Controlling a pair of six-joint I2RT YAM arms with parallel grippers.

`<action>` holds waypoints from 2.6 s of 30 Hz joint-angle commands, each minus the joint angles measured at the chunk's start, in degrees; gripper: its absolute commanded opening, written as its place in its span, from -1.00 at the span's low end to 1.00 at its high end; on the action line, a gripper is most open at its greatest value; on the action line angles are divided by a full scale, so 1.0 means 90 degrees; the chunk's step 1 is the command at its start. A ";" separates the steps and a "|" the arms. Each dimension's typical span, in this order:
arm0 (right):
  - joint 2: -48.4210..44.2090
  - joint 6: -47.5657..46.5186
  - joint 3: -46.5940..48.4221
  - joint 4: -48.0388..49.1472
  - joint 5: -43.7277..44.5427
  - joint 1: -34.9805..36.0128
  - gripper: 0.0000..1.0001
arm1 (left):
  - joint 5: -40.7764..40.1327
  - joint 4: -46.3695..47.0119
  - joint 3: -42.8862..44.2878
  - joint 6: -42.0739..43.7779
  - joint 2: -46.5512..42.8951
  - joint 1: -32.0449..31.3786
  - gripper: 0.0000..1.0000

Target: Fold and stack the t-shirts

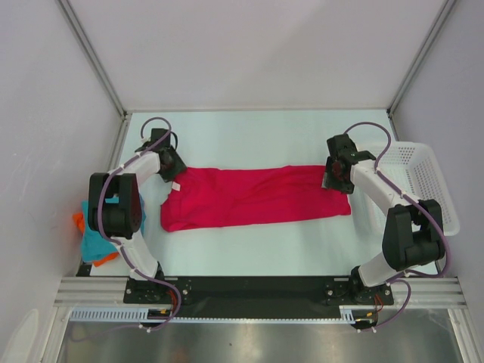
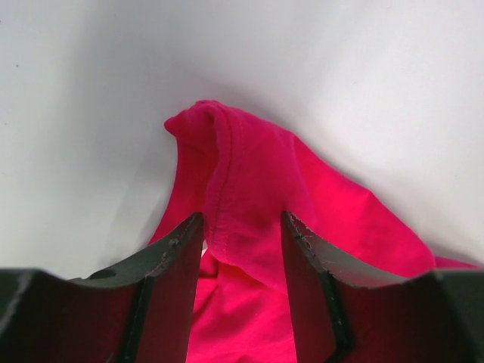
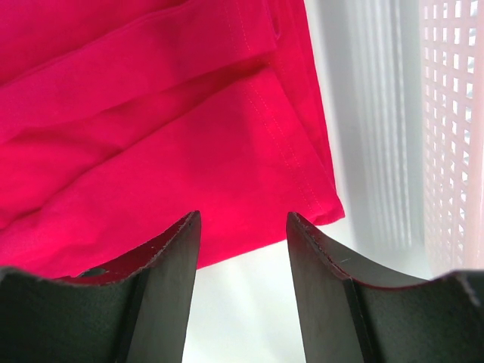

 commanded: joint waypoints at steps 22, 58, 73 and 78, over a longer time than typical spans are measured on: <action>0.0046 -0.0074 0.0231 0.0067 0.0032 -0.0023 0.08 | -0.0111 0.0024 0.0053 -0.0030 -0.0245 0.0227 -1.00; 0.2574 -0.0005 0.2848 0.0028 0.0334 -0.0052 0.22 | 0.1002 0.0160 -0.0786 0.0186 -0.1329 0.0315 0.50; 0.3063 -0.0084 0.2995 0.0096 0.0422 -0.0189 0.22 | 0.1070 0.0151 -0.0786 0.0264 -0.1369 0.0305 0.49; 0.3161 -0.0083 0.3025 0.0116 0.0354 -0.0179 0.21 | 0.1080 0.0151 -0.0767 0.0264 -0.1330 0.0305 0.49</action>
